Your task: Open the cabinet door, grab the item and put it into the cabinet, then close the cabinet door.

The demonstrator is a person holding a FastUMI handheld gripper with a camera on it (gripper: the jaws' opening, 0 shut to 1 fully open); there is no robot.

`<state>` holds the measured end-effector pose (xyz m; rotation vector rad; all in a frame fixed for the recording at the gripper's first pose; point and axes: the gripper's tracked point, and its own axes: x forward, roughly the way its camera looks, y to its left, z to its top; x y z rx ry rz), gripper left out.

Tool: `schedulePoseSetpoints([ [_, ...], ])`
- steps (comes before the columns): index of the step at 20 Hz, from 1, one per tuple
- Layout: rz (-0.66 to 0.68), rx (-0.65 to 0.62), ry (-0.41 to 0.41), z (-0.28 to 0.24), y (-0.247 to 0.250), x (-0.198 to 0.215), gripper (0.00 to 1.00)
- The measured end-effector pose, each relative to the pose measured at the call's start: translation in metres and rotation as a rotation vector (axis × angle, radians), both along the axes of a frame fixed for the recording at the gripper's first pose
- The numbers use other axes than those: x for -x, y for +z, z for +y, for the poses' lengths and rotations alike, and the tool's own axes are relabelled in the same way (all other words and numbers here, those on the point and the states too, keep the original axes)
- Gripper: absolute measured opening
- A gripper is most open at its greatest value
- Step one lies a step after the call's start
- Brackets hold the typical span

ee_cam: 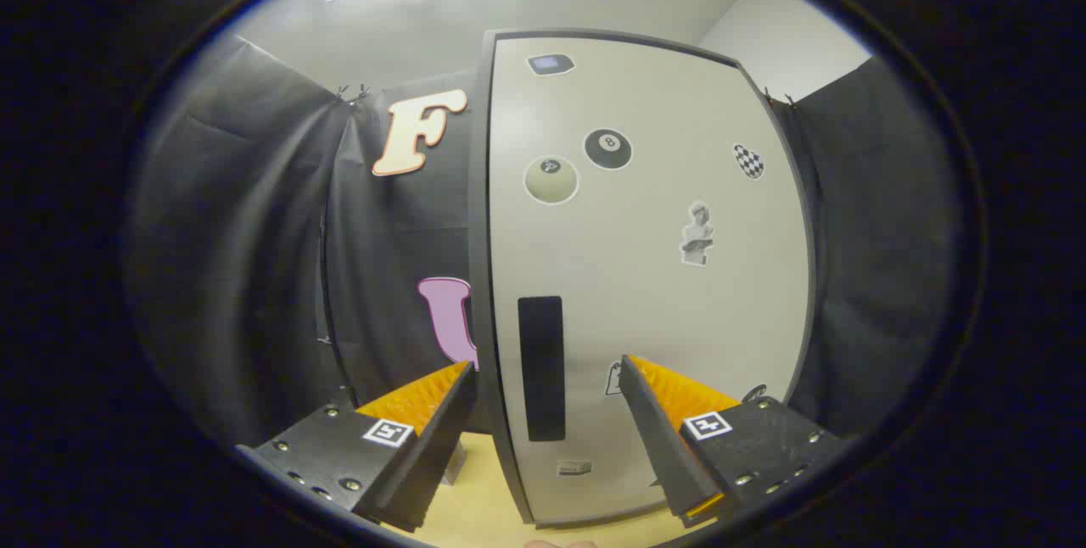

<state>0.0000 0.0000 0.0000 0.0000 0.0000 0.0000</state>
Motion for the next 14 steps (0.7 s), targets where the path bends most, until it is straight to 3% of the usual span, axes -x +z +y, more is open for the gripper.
schedulePoseSetpoints([
  [4,0.023,0.076,-0.051,-0.012,-0.009,-0.017,1.0],
  [14,0.068,0.077,-0.038,-0.014,-0.021,-0.031,1.0],
])
